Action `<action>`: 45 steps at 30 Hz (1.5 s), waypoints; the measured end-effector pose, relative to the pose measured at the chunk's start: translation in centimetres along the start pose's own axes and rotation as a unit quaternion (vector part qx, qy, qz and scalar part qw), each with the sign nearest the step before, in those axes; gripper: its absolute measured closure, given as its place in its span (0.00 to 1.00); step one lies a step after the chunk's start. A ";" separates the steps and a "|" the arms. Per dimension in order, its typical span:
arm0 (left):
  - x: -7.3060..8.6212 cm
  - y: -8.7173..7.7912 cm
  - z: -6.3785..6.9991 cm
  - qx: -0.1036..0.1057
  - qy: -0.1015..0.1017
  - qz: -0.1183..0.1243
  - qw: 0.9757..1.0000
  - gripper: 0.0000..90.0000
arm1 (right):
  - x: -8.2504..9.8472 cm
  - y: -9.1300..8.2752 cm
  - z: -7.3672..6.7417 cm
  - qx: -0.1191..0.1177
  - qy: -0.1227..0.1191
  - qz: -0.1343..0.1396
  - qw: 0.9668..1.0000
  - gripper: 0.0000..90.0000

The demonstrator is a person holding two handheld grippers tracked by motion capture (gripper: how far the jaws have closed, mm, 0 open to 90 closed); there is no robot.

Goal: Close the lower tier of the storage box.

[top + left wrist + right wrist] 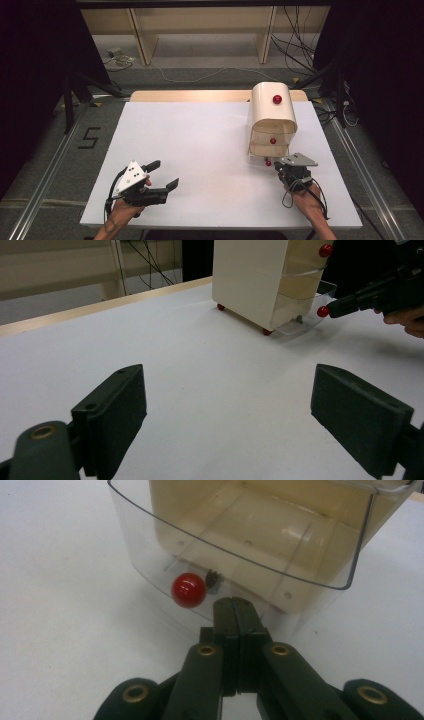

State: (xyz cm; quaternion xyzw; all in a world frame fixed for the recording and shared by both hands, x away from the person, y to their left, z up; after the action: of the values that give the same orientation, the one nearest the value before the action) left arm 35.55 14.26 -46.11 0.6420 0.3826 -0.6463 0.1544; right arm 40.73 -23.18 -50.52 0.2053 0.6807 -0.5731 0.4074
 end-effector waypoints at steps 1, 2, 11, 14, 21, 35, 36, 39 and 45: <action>0.0 0.0 0.0 0.000 0.000 0.000 1.000 0.16 | 0.0 0.0 0.0 0.001 0.000 0.000 1.000 1.00; 0.0 0.0 0.0 0.000 0.000 0.000 1.000 0.16 | 0.0 0.0 0.0 0.002 0.000 0.001 1.000 1.00; 0.0 0.0 0.0 0.000 0.000 0.000 1.000 0.16 | -0.1 0.2 0.2 0.005 0.000 0.003 1.000 1.00; 0.0 0.0 0.0 -0.001 -0.001 0.001 1.000 0.16 | -0.2 0.3 0.3 0.006 -0.001 0.005 1.000 1.00; 0.0 0.0 -0.1 -0.001 -0.002 0.001 1.000 0.16 | -0.3 0.5 0.3 0.008 0.001 0.005 1.000 1.00; 0.0 0.0 -0.1 -0.001 -0.002 0.001 1.000 0.16 | -0.4 1.1 0.6 0.015 0.004 0.007 1.000 1.00; 0.0 0.0 -0.1 -0.001 -0.002 0.001 1.000 0.16 | -0.4 1.1 0.6 0.015 0.005 0.007 1.000 1.00; 0.0 0.0 -0.1 -0.001 -0.002 0.001 1.000 0.16 | -0.5 1.2 0.7 0.016 0.002 0.008 1.000 1.00; 0.0 0.0 0.0 -0.001 -0.002 0.001 1.000 0.16 | -0.6 1.4 0.8 0.019 0.004 0.009 1.000 1.00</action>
State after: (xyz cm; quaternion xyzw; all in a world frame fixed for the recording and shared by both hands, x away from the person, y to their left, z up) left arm 35.58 14.29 -46.09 0.6411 0.3822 -0.6470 0.1558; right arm 42.37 -23.46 -50.96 0.2212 0.6697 -0.5814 0.4057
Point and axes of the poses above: each handheld gripper's, and its own axes: y roughly forward along the jaws, x roughly out of its underside, z roughly to its right, the point moved 7 cm from there along y, roughly forward along the jaws, and after that the axes turned 10 degrees about y, right-handed, at the moved point
